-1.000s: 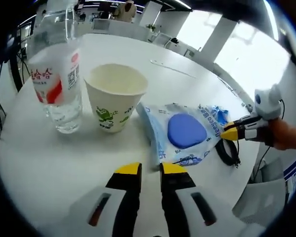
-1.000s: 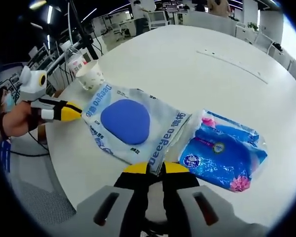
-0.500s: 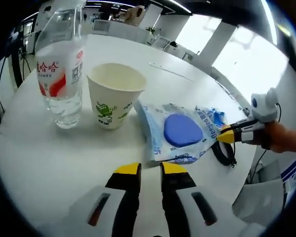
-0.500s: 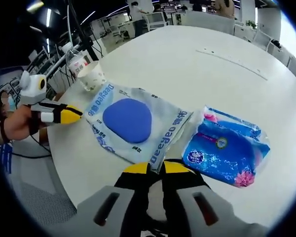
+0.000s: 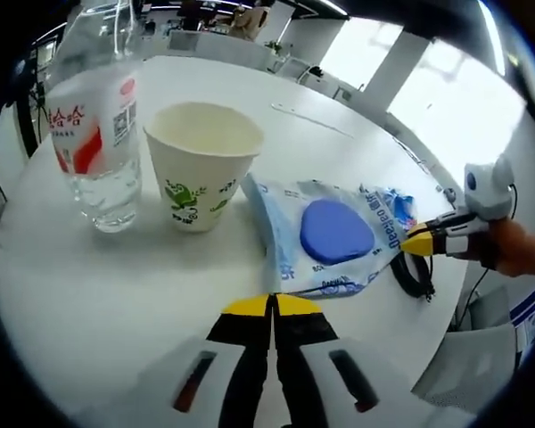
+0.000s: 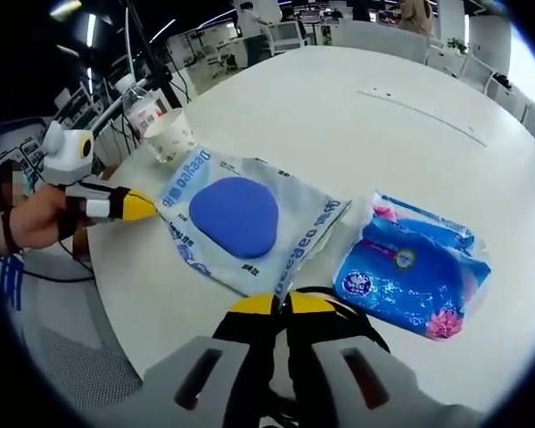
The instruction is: Arrange the tabletop items into an orderly group along one side of the table until the central work area is clear of visible clutter.
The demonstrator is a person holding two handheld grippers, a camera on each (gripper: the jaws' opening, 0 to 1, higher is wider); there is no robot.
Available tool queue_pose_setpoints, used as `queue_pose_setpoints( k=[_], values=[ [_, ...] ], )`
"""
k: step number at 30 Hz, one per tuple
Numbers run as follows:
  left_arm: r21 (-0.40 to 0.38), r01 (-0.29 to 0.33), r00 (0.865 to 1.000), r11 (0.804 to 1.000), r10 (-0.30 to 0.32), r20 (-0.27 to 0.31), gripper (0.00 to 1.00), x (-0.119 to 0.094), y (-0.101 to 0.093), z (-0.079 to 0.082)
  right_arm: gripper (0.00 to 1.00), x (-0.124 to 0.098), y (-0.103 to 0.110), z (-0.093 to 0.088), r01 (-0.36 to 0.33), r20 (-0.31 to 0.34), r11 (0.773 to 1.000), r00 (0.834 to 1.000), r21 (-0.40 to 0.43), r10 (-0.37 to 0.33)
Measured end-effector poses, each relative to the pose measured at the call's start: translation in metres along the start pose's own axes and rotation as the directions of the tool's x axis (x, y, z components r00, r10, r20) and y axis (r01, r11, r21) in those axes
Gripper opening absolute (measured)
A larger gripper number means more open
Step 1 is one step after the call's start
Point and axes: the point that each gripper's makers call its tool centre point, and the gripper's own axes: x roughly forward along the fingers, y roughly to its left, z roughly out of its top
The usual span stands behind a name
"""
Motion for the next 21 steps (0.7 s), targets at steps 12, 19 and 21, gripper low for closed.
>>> queue_pose_setpoints(
  k=[12,19,21],
  values=[
    [0.004,-0.007,1.000,1.000,0.007,0.003,0.00,0.005,0.002,0.007,0.00,0.003,-0.002,0.004,0.002,0.007,1.000,1.000,0.010,-0.002],
    [0.011,-0.009,1.000,1.000,0.009,0.002,0.00,0.008,0.002,0.012,0.00,0.006,-0.006,0.011,0.004,0.004,1.000,1.000,0.000,-0.004],
    [0.008,-0.010,1.000,1.000,0.010,0.006,0.00,0.009,0.003,0.014,0.00,0.007,-0.007,0.013,0.004,0.004,1.000,1.000,0.000,-0.004]
  ],
)
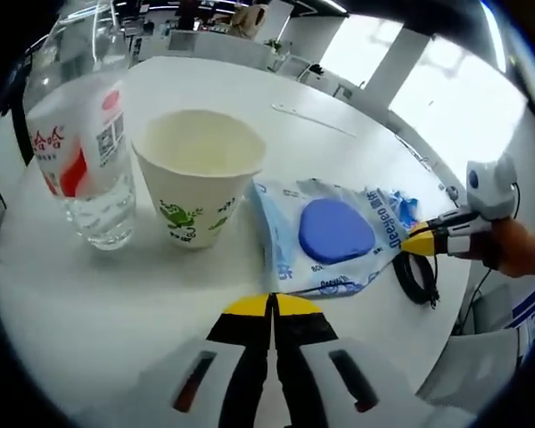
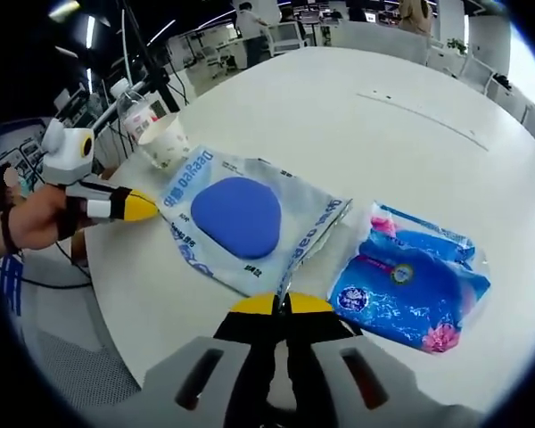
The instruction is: Arrange the tabletop items into an orderly group along one side of the table until the central work area is clear of visible clutter.
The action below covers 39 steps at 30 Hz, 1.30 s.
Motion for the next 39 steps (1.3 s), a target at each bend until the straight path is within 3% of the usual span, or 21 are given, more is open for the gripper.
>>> queue_pose_setpoints(
  k=[39],
  values=[
    [0.006,-0.018,1.000,1.000,0.018,-0.001,0.00,0.015,0.001,0.014,0.00,0.010,-0.003,0.014,0.002,0.014,1.000,1.000,0.018,-0.003]
  ],
)
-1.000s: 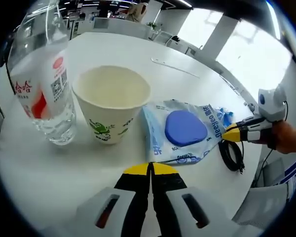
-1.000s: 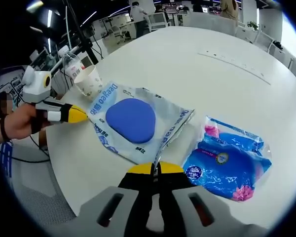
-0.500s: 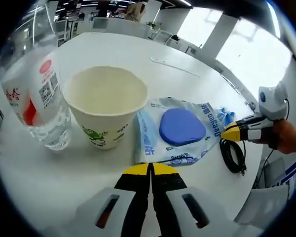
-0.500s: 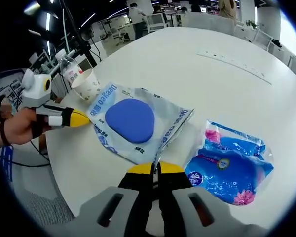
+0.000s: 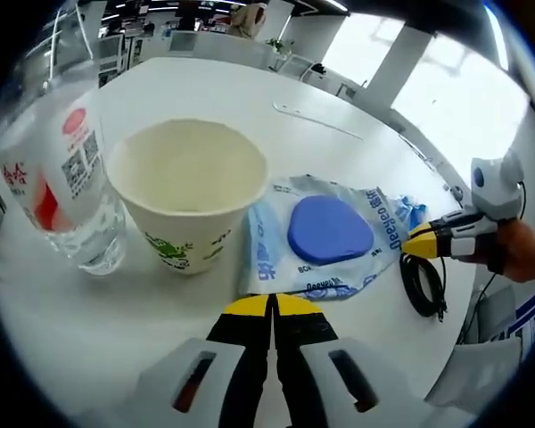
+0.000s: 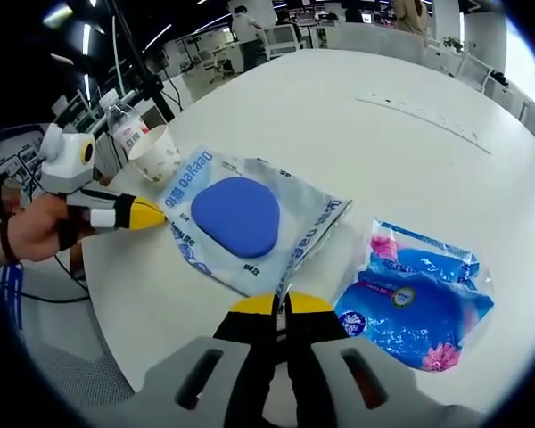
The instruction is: Arrange the tabletop items into an orderly group along one side of the table until the central work area is clear of visible clutter.
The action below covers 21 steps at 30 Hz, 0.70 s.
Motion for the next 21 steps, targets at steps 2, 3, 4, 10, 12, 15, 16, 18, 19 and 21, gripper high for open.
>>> queue_pose_setpoints(
  k=[2,3,4,10,12,15,16,18,19,21],
  values=[
    [-0.001,-0.006,1.000,1.000,0.006,0.003,0.00,-0.001,0.001,0.001,0.00,0.000,0.000,0.000,-0.002,-0.003,1.000,1.000,0.002,0.002],
    [-0.001,-0.012,1.000,1.000,0.012,0.004,0.00,-0.001,0.001,0.001,0.01,0.000,0.000,-0.001,-0.004,-0.006,1.000,1.000,0.003,0.004],
    [-0.004,-0.019,1.000,1.000,0.019,0.009,0.00,-0.002,0.002,0.001,0.01,0.000,-0.002,-0.001,-0.002,-0.006,1.000,1.000,0.002,0.002],
    [-0.007,-0.025,1.000,1.000,0.025,0.011,0.00,-0.005,0.004,-0.002,0.03,-0.002,0.000,0.002,-0.016,0.005,1.000,1.000,0.023,0.016],
    [-0.010,-0.028,1.000,1.000,0.028,0.013,0.00,-0.007,0.004,-0.003,0.04,-0.003,-0.002,0.002,-0.015,0.009,0.999,1.000,0.038,0.015],
    [-0.010,-0.026,0.999,1.000,0.026,0.020,0.00,-0.012,0.001,-0.003,0.05,-0.005,-0.001,0.000,-0.011,0.013,0.999,1.000,0.037,0.010],
    [-0.009,-0.026,0.999,1.000,0.026,0.021,0.00,-0.013,0.000,-0.004,0.05,-0.005,-0.001,-0.001,-0.011,0.013,0.999,1.000,0.036,0.010],
    [-0.007,-0.024,0.999,1.000,0.024,0.022,0.00,-0.015,-0.001,-0.006,0.05,-0.007,-0.001,-0.003,-0.008,0.012,0.999,1.000,0.037,0.007],
    [-0.007,-0.024,0.999,1.000,0.025,0.022,0.00,-0.016,-0.002,-0.007,0.05,-0.008,-0.001,-0.004,-0.009,0.014,0.999,1.000,0.039,0.009],
    [-0.007,-0.023,0.999,1.000,0.023,0.025,0.00,-0.021,-0.005,-0.009,0.07,-0.010,0.001,-0.005,-0.021,0.024,0.998,1.000,0.055,0.020]
  ],
)
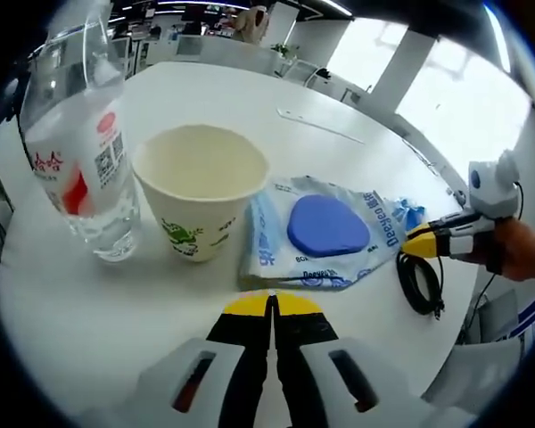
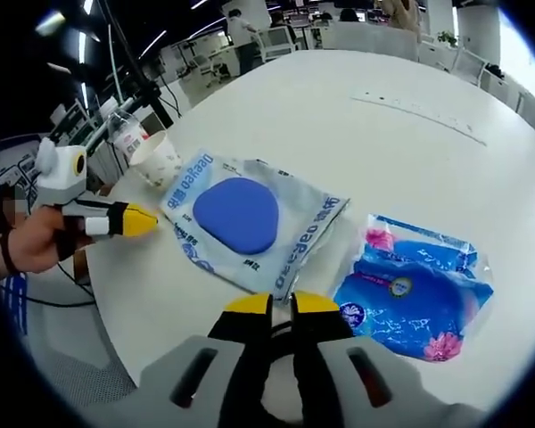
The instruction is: Arrange the tabletop items into an orderly group along one side of the table until the central work area is clear of visible clutter.
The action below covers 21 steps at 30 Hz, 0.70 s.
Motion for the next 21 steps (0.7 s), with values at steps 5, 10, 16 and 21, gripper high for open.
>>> queue_pose_setpoints(
  k=[5,10,16,21],
  values=[
    [0.016,0.008,1.000,1.000,-0.008,0.002,0.00,-0.006,-0.006,-0.006,0.08,-0.006,0.002,-0.004,-0.005,0.010,1.000,1.000,0.004,0.005],
    [0.024,0.010,1.000,1.000,-0.010,0.009,0.00,-0.014,-0.009,-0.010,0.08,-0.015,0.002,-0.012,0.005,0.014,1.000,1.000,-0.001,-0.005],
    [0.035,0.013,1.000,0.999,-0.013,0.017,0.01,-0.025,-0.011,-0.016,0.08,-0.027,0.000,-0.026,0.016,0.029,0.999,0.999,0.028,-0.017],
    [0.046,0.016,1.000,0.999,-0.017,0.023,0.02,-0.032,-0.012,-0.019,0.10,-0.035,-0.002,-0.038,0.025,0.029,0.999,0.999,0.042,-0.026]
  ],
)
